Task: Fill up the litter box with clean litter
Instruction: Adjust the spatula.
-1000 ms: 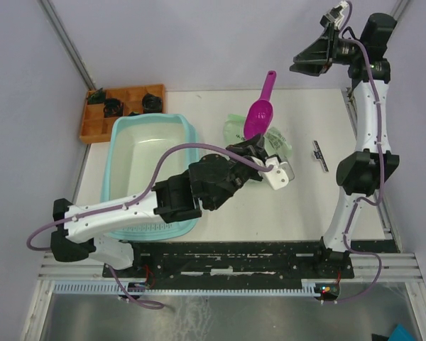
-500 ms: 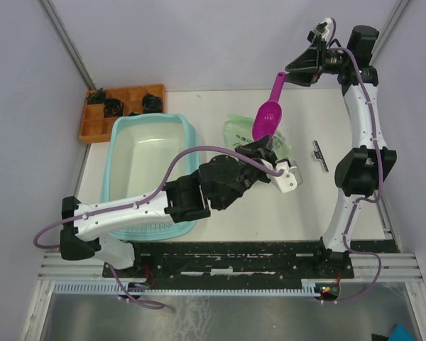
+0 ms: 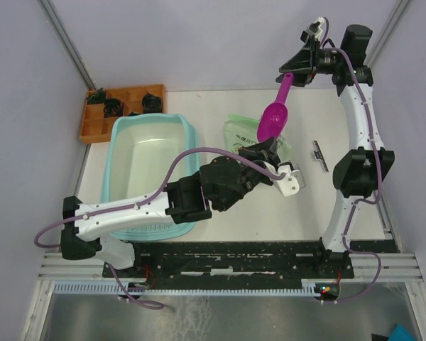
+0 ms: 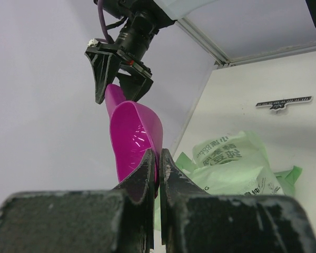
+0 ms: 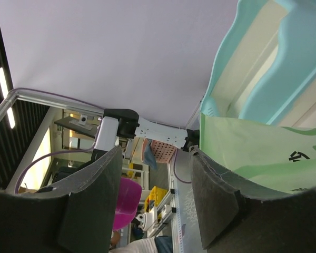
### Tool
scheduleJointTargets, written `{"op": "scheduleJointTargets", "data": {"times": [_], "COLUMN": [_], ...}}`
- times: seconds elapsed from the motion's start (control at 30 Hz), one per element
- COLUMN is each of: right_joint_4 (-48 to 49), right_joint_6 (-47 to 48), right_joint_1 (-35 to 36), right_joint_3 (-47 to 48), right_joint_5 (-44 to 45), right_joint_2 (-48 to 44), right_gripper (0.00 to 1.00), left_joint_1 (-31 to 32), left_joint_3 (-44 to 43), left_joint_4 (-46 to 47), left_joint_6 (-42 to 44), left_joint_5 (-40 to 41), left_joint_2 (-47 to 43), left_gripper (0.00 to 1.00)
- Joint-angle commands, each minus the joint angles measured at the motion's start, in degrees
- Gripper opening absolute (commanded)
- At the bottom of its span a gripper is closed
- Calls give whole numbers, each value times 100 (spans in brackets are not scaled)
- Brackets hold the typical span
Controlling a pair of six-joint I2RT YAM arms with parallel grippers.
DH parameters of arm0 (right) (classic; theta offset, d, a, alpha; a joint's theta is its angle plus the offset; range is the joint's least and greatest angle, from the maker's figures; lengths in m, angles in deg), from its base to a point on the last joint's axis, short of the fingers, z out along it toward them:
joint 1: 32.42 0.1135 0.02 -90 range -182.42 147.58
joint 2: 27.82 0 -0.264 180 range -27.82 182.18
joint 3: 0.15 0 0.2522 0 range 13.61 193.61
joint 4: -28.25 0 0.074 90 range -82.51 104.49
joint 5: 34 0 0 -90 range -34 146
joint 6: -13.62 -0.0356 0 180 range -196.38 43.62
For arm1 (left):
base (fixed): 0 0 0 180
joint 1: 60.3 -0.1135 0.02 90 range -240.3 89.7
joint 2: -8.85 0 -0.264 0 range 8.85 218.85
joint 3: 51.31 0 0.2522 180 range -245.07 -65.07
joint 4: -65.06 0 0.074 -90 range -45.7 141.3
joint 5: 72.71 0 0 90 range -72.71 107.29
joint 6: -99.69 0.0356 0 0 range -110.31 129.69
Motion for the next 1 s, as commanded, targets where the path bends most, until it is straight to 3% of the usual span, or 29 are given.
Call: {"op": "scheduleJointTargets", "data": {"times": [0.0, 0.8, 0.97], "right_joint_4": [132, 215, 102], "right_joint_6": [33, -31, 23], "right_joint_1": [19, -397, -475], "right_joint_3": [253, -1080, -652], "right_joint_5": [-194, -191, -180], "right_joint_2": [-428, -1839, -1799], "right_gripper": [62, 61, 60], "left_joint_1": [-12, -25, -25], "left_joint_3": [-182, 51, 119], "left_joint_4": [448, 728, 773], "left_joint_6": [110, 243, 213], "left_joint_5": [21, -84, -165], "left_joint_2": [-83, -72, -101], "left_gripper": [3, 3, 3]}}
